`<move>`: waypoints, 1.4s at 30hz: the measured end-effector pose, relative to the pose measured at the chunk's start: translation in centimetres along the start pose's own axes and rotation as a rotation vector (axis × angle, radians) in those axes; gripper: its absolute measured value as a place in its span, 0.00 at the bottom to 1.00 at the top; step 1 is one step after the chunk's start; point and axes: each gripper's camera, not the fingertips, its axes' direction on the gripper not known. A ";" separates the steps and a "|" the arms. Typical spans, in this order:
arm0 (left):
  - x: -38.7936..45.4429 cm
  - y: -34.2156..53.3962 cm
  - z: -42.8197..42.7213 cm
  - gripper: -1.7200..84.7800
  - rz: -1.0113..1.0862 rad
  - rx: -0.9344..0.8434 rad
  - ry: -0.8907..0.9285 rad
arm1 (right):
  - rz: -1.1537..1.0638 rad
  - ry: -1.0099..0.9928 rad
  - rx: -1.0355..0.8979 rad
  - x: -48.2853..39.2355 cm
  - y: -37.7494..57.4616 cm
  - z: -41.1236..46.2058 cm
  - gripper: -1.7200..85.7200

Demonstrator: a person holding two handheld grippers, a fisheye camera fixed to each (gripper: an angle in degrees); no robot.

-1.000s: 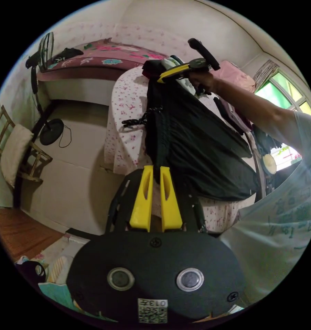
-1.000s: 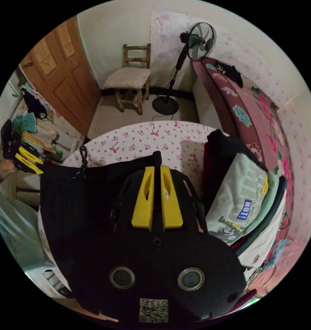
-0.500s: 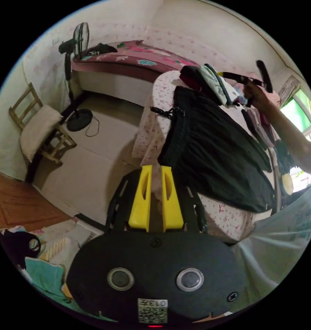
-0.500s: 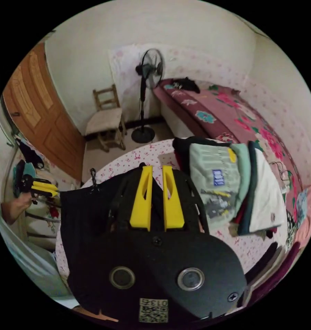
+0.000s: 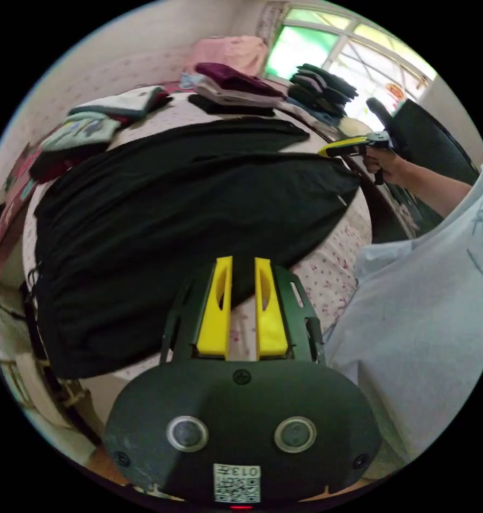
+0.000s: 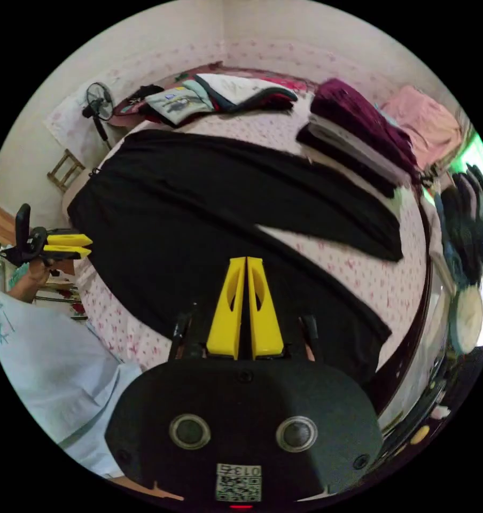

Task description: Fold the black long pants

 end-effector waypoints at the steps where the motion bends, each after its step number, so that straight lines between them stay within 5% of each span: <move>1: 1.1 -0.7 0.4 0.11 0.031 -0.010 0.008 | 0.044 -0.001 -0.026 1.3 2.8 0.0 0.05; 6: 9.8 -6.1 4.0 0.13 0.282 -0.142 -0.052 | 0.049 -0.076 -0.040 3.5 11.0 0.3 0.08; 13: 14.4 -11.6 7.0 0.13 0.346 -0.277 -0.121 | -0.273 -0.001 -0.050 1.3 16.6 2.1 0.11; 18: 17.0 -15.4 8.3 0.07 0.382 -0.341 -0.147 | -0.273 0.006 -0.061 3.1 18.8 4.0 0.10; 31: 20.3 -21.0 7.6 0.04 0.371 -0.361 -0.110 | -0.130 -0.141 0.034 7.8 25.6 3.2 0.02; 37: 21.1 -22.7 6.1 0.04 0.416 -0.354 0.041 | -0.015 -0.049 0.093 11.3 28.3 1.5 0.02; 42: 19.6 -27.2 5.7 0.03 0.306 -0.244 -0.010 | 0.250 0.168 0.109 17.7 29.5 1.1 0.02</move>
